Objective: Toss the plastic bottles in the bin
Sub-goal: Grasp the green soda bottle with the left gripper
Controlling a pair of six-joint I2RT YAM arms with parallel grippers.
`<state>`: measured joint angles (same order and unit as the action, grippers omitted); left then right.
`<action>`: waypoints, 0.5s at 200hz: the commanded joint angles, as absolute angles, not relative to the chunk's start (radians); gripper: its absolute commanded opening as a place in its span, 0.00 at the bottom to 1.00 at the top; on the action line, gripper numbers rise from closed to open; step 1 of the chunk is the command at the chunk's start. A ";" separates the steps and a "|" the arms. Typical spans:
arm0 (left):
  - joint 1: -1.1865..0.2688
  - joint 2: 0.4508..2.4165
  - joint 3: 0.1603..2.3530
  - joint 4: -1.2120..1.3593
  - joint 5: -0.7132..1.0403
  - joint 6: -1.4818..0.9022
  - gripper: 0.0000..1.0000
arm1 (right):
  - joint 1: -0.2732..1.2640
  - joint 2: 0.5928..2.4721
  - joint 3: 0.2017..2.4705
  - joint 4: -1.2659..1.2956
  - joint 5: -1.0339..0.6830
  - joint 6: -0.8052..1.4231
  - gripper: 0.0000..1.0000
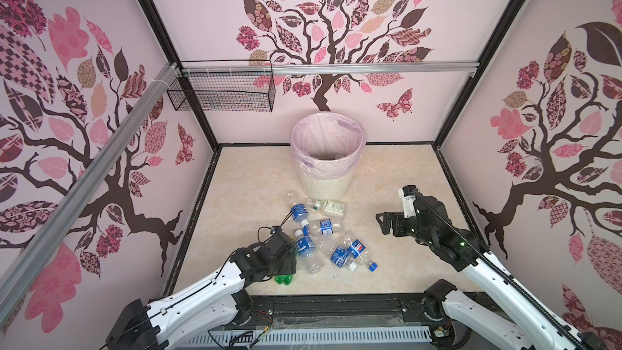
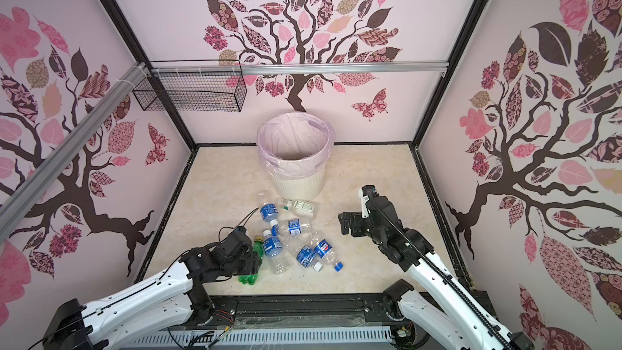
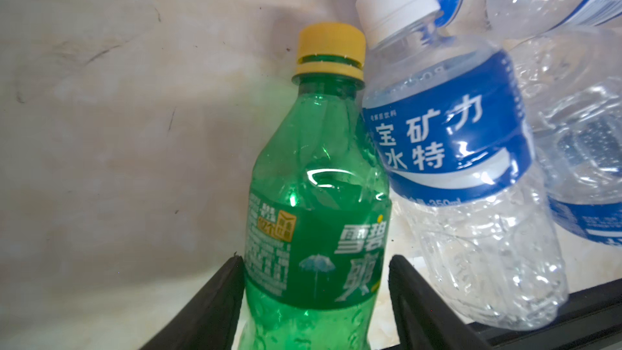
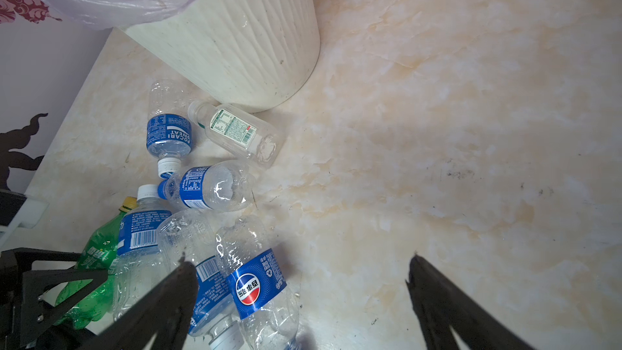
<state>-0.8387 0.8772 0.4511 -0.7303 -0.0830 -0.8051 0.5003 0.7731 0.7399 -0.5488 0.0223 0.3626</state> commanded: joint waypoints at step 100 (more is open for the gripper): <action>-0.843 0.843 0.492 -0.754 -0.107 -0.800 0.56 | 0.495 0.769 0.729 -0.555 0.026 0.379 1.00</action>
<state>-0.8387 0.8886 0.4313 -0.6971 -0.0689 -0.8066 0.5007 0.7731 0.7200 -0.5476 0.0223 0.3679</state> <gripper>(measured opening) 0.590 0.995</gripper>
